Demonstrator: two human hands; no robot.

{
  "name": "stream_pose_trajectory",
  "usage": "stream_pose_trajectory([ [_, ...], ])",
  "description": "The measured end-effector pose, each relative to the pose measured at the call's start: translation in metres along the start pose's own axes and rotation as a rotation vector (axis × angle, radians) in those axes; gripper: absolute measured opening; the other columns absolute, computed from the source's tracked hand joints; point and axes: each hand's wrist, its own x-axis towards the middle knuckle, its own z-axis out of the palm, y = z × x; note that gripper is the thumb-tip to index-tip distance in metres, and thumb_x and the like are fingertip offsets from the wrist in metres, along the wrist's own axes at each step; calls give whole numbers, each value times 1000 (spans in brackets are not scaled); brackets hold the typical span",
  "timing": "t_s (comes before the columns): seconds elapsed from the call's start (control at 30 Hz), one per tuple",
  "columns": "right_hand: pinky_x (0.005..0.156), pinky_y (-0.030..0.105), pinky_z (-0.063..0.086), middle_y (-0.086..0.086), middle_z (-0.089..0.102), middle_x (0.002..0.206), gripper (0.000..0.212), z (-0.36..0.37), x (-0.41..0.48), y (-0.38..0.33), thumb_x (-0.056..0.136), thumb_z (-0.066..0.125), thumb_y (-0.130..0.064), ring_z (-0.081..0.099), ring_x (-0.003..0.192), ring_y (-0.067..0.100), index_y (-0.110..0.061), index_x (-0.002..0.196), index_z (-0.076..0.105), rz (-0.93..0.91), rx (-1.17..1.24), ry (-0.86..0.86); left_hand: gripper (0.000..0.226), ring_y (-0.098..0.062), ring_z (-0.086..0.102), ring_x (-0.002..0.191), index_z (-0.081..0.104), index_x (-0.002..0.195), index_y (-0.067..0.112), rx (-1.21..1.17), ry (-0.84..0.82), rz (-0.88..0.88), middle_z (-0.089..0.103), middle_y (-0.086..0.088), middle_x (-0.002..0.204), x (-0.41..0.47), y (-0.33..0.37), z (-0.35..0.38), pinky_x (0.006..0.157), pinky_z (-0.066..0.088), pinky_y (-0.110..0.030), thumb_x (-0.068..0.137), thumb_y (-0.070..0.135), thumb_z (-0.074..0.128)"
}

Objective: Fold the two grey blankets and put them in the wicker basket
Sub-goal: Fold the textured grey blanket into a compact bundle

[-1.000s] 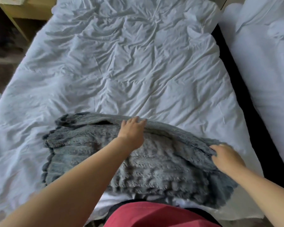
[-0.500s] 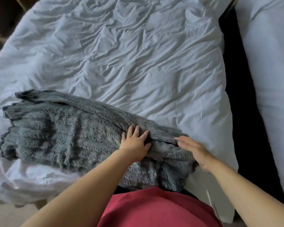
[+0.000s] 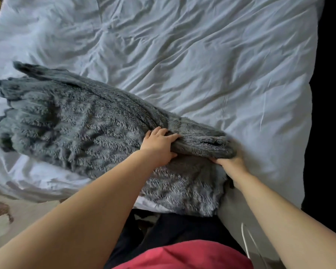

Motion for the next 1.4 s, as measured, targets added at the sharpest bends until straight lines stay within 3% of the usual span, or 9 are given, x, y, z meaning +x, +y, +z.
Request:
stream_pose_trajectory([
  [0.2, 52, 26, 54, 11, 74, 71, 22, 0, -5, 13, 73, 71, -20, 70, 59, 23, -5, 89, 70, 431, 217, -300, 67, -21, 5, 147, 26, 147, 42, -172, 4, -17, 17, 2, 158, 8, -17, 25, 118, 9, -47, 89, 45, 59],
  [0.37, 57, 26, 54, 14, 73, 73, 36, -4, -22, -7, 53, 69, -24, 70, 57, 24, -6, 84, 68, 475, 270, -390, 66, -24, 17, 144, 33, 146, 34, -311, 2, 39, 24, -3, 155, 12, -36, 32, 119, 14, -39, 88, 40, 63],
  [0.67, 69, 32, 54, 13, 74, 94, 32, 56, -77, -72, 66, 78, -25, 69, 86, 29, -13, 95, 72, 442, 101, -194, 60, -23, 37, 136, 50, 138, 12, -621, -10, 124, 39, -9, 147, 30, -72, 46, 112, 22, -22, 82, 9, 70],
  [0.8, 52, 25, 50, 9, 73, 85, 21, 106, -100, -102, 67, 80, -18, 69, 66, 22, -13, 84, 69, 367, 55, -65, 38, -20, 55, 115, 65, 121, 9, -805, -12, 134, 61, -8, 127, 16, -78, 24, 90, 36, -14, 87, -2, 51],
  [0.9, 39, 20, 45, 1, 70, 65, 15, 150, -112, -127, 70, 78, -14, 63, 47, 13, -10, 80, 67, 301, 59, 5, 46, -20, 64, 98, 66, 120, 13, -1129, -60, -3, 70, -3, 108, -1, -102, -9, 87, 52, -28, 86, -5, 40],
  [1.03, 75, 45, 58, 14, 71, 99, 56, 215, -127, -148, 53, 74, -21, 68, 85, 30, -6, 106, 67, 217, 26, 33, 39, -1, 63, 80, 64, 99, 33, -1471, 24, 3, 70, 21, 80, -27, -144, -52, 67, 53, -13, 90, -1, 46],
  [1.2, 63, 31, 48, 10, 68, 104, 62, 251, -143, -167, 53, 59, -28, 63, 88, 28, -8, 112, 61, 267, 145, 17, 42, 0, 59, 78, 55, 132, 30, -1184, 27, 69, 64, 9, 101, -45, -170, -86, 57, 45, -4, 90, 31, 58],
  [1.3, 72, 33, 43, 13, 62, 90, 18, 240, -147, -172, 44, 45, -13, 56, 89, 31, -10, 59, 54, 291, 254, -14, 51, -19, 63, 95, 47, 139, 29, -893, -37, 85, 64, 1, 106, -46, -160, -100, 78, 48, -23, 91, 47, 53],
  [1.4, 64, 34, 49, 12, 56, 75, 17, 215, -146, -169, 49, 36, -3, 55, 76, 31, -9, 61, 46, 344, 459, 2, 61, -28, 53, 120, 43, 141, 22, -736, -135, 84, 53, -9, 136, -38, -140, -99, 100, 42, -30, 91, 56, 48],
])
